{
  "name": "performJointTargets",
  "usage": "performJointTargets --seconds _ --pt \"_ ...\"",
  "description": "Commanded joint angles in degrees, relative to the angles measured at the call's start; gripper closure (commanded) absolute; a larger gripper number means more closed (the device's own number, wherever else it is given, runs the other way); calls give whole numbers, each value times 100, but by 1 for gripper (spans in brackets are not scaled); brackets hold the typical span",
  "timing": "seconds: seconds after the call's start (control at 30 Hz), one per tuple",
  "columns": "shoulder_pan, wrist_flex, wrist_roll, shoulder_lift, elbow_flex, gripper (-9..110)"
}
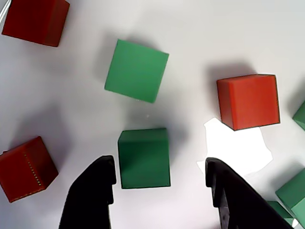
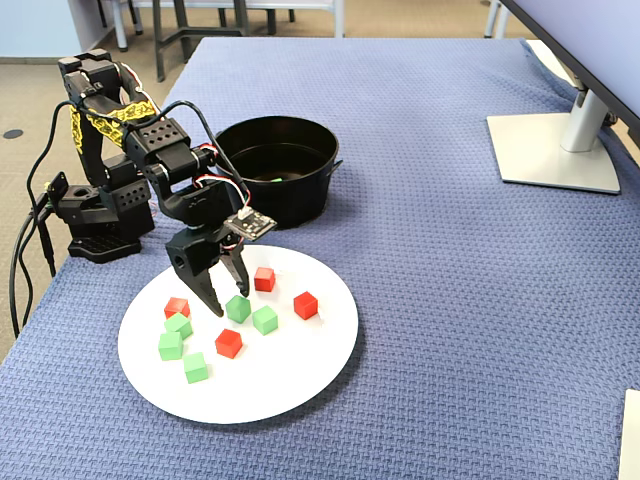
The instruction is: Pick up the green cubes from the white plate and place them in the black recipient
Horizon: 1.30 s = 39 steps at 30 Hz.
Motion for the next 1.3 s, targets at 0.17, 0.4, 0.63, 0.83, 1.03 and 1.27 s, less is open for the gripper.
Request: performJointTargets --seconds 0.17,0.4,0.63,0.83,1.03,1.27 --pt "-18 -404 53 -97 149 84" --pt "-35 -580 141 -272 123 88" --pt "-53 -835 264 -387 123 101" --pt "-167 -923 756 -79 193 101" --pt "-439 1002 2558 1512 -756 101" --pt "-1274 2206 3322 3393 -642 101"
